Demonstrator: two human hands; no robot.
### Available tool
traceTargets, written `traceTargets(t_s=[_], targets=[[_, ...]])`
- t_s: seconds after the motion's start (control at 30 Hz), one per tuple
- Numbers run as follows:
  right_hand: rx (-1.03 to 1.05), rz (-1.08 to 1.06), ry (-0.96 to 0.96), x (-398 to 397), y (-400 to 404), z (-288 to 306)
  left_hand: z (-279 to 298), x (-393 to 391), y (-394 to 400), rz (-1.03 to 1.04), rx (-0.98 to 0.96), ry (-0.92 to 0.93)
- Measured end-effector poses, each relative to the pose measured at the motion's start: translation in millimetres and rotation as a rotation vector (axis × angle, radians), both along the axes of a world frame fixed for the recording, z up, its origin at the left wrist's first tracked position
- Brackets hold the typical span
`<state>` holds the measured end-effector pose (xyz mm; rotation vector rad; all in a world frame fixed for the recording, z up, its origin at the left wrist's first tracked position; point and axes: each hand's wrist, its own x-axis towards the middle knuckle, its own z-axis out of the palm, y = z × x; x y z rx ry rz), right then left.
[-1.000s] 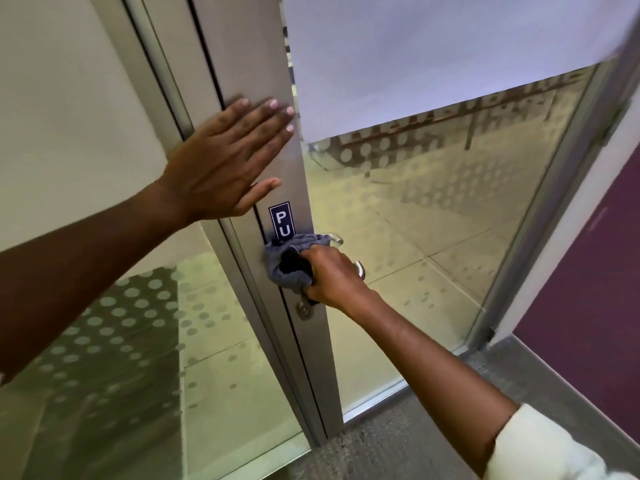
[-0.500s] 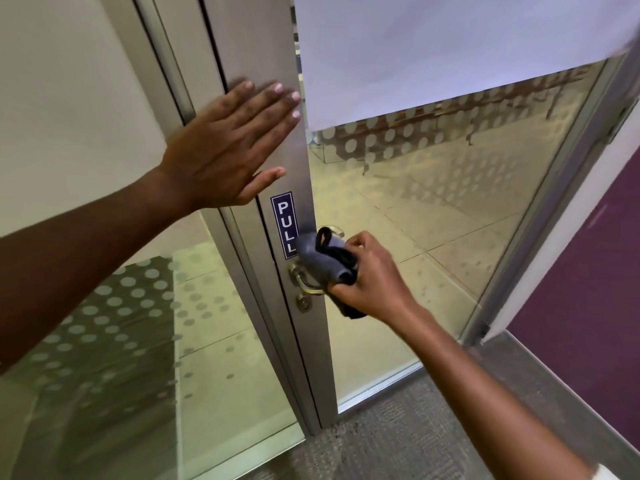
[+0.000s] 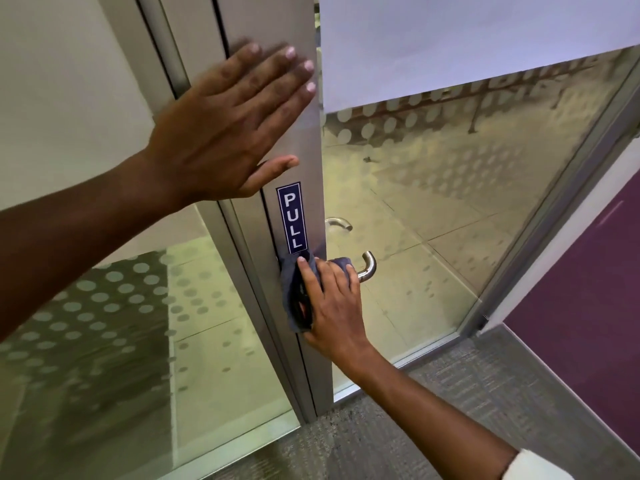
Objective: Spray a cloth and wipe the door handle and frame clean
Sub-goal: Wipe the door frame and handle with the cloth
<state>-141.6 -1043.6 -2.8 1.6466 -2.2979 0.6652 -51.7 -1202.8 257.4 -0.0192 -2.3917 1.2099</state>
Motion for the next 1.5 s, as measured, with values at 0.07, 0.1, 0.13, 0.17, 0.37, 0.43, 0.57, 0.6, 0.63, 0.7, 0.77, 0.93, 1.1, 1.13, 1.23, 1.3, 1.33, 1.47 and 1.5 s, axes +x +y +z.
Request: traceTargets(t_s=[0.07,0.1,0.13,0.17,0.37,0.43,0.57,0.6,0.63,0.7,0.77,0.93,1.1,1.13,1.23,1.3,1.33,1.47,1.5], targets=[[-0.030,0.041,0.075,-10.6,2.9,-7.1,-0.1,-0.3,-1.2,-0.005,-0.003,0.003],[-0.045,0.064,0.110,-16.4,4.0,-10.0,0.0,-0.1,-1.7,-0.006,-0.006,0.008],[-0.056,0.083,0.137,-22.0,4.8,-12.7,-0.3,0.3,-1.9,-0.005,-0.006,0.012],[-0.067,0.097,0.160,-26.8,6.2,-14.9,-0.5,0.6,-2.1,-0.005,-0.006,0.015],[-0.115,0.252,0.301,-65.7,11.3,-19.4,-0.6,0.9,-3.2,0.011,-0.016,0.006],[-0.107,0.323,0.339,-83.1,13.5,-17.5,-0.4,1.0,-2.7,0.027,-0.014,-0.004],[-0.091,0.462,0.313,-121.9,16.3,-5.7,-0.2,0.9,-0.5,0.041,-0.004,-0.014],[-0.065,0.492,0.308,-131.9,16.9,-1.8,0.0,0.8,-0.3,0.043,0.000,-0.011],[-0.032,0.520,0.305,-140.5,17.0,1.5,-0.1,1.0,-0.5,0.045,0.006,-0.011],[0.061,0.569,0.279,-153.7,16.4,6.7,0.2,1.2,0.0,0.051,0.023,-0.016],[0.142,0.595,0.200,-159.2,14.9,9.3,0.7,1.2,0.8,0.055,0.038,-0.018],[0.068,0.554,0.000,-143.6,18.8,1.9,0.2,0.3,2.0,0.045,0.054,-0.015],[-0.114,0.366,-0.082,-105.2,22.4,-13.6,-0.5,0.3,1.3,0.038,0.079,-0.013],[-0.118,0.327,-0.067,-98.3,23.5,-13.7,-0.5,-0.2,1.2,0.036,0.083,-0.015],[-0.083,0.247,-0.013,-69.2,18.5,-12.3,0.1,-0.6,-0.2,0.036,0.079,-0.018],[-0.071,0.195,0.005,-42.6,7.9,-13.3,-0.8,-1.0,-1.3,0.027,0.067,-0.013],[-0.078,0.155,0.003,-29.2,1.7,-14.6,-1.4,-0.7,-2.0,0.025,0.063,-0.010],[-0.153,0.007,-0.017,6.0,-15.5,-21.6,-2.5,0.1,-3.3,0.016,0.041,0.002],[-0.157,-0.007,-0.017,10.8,-18.3,-23.7,-2.3,0.0,-3.2,0.017,0.039,0.002]])
